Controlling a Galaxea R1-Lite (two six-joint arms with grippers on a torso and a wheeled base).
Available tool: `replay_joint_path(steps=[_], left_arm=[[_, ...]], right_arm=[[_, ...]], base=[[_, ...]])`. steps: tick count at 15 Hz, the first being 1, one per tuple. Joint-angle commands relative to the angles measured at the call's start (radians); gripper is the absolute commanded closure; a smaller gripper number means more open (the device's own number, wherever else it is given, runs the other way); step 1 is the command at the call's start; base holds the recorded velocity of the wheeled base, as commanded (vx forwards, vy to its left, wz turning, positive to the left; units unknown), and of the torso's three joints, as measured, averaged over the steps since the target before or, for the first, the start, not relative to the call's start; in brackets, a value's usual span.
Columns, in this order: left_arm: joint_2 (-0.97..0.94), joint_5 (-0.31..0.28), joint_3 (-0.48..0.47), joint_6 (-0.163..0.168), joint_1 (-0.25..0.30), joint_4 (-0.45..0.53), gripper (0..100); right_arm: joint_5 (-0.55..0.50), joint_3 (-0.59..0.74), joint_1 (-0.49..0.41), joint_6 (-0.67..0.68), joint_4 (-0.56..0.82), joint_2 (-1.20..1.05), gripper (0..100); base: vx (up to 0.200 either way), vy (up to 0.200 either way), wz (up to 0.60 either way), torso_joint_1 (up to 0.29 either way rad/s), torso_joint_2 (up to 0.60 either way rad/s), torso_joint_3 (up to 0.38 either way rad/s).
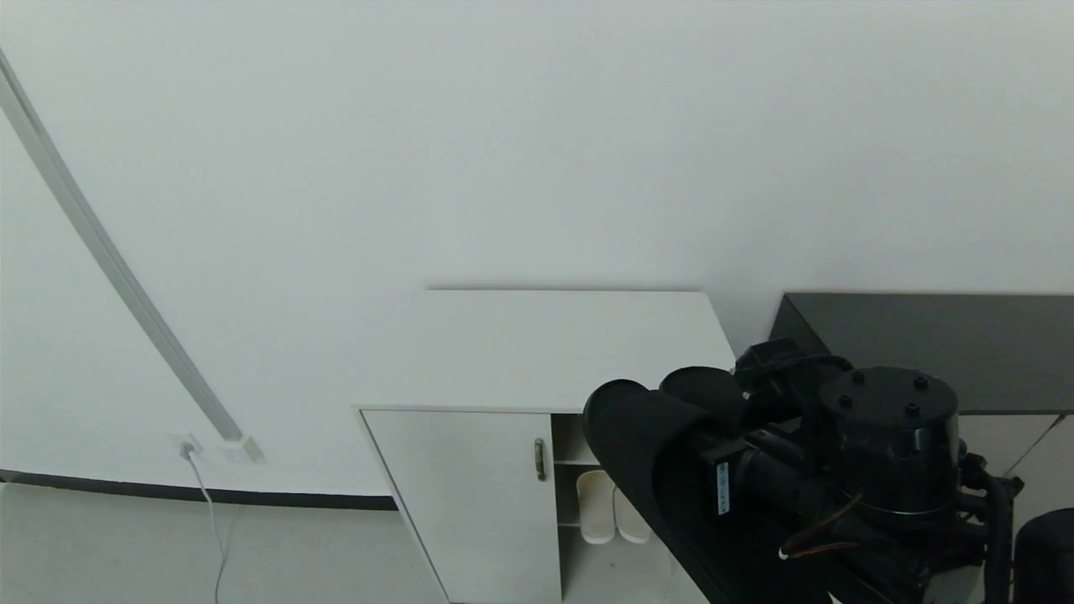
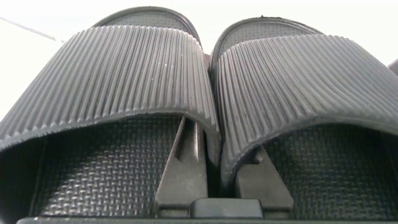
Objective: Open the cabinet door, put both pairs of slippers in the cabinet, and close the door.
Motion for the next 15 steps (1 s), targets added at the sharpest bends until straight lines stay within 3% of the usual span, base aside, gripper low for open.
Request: replay_joint_path(steps=[1, 15], left_arm=[[0.001, 0.000, 0.000, 0.000, 0.000, 0.000, 100], [0.001, 0.000, 0.000, 0.000, 0.000, 0.000, 100]], right_arm=[[0.000, 0.000, 0.001, 0.000, 0.001, 0.000, 100], [0.020, 0.022, 0.022, -0.002, -0.042, 0.002, 100]], base=[[0.000, 0.000, 0.00, 0.000, 0.00, 0.000], [0.000, 0.000, 0.00, 0.000, 0.00, 0.000]])
